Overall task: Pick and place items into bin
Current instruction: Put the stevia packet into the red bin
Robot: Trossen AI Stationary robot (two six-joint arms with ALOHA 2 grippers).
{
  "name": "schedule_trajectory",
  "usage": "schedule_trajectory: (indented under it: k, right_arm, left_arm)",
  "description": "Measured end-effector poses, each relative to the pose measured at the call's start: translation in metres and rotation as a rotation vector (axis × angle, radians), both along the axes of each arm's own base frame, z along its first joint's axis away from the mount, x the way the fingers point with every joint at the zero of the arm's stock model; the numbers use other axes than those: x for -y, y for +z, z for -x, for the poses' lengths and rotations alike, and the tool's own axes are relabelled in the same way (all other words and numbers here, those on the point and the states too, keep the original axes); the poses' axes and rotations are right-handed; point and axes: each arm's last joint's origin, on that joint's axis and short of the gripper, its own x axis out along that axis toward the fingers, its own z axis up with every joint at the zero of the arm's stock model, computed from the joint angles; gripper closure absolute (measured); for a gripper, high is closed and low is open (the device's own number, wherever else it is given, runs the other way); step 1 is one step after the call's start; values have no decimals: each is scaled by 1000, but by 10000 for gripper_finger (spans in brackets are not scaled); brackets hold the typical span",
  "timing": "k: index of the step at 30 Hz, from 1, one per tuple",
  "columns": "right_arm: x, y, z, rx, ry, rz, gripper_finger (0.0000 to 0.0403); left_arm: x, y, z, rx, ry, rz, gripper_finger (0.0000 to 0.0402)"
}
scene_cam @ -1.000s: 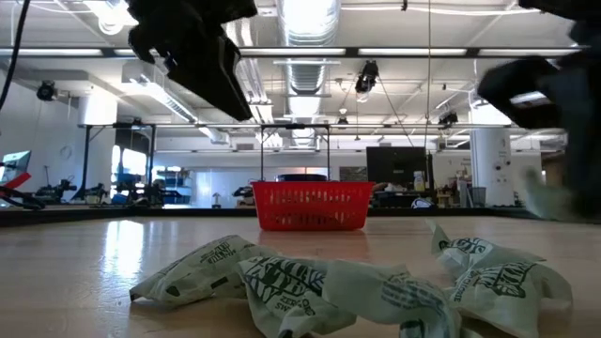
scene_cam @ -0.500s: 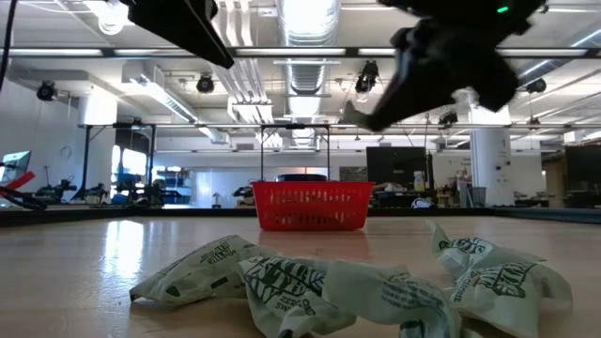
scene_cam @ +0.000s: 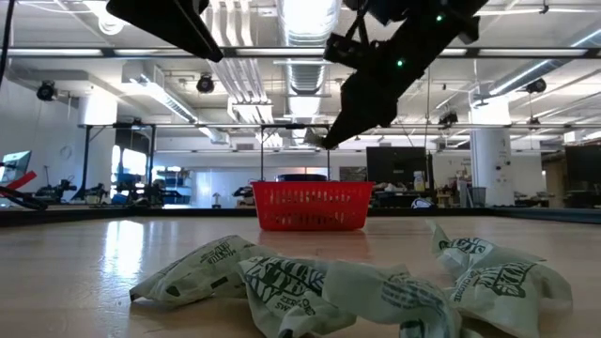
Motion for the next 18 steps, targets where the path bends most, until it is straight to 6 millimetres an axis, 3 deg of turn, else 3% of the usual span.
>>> schedule_trajectory:
  k: [8,18]
  right_arm:
    - [22,-1,0,6,-69,-49,381]
    - [21,-1,0,-19,-7,-44,290]
  left_arm:
    - [0,-5,2,-10,12,10,259]
    - [1,-6,3,-13,46,52,259]
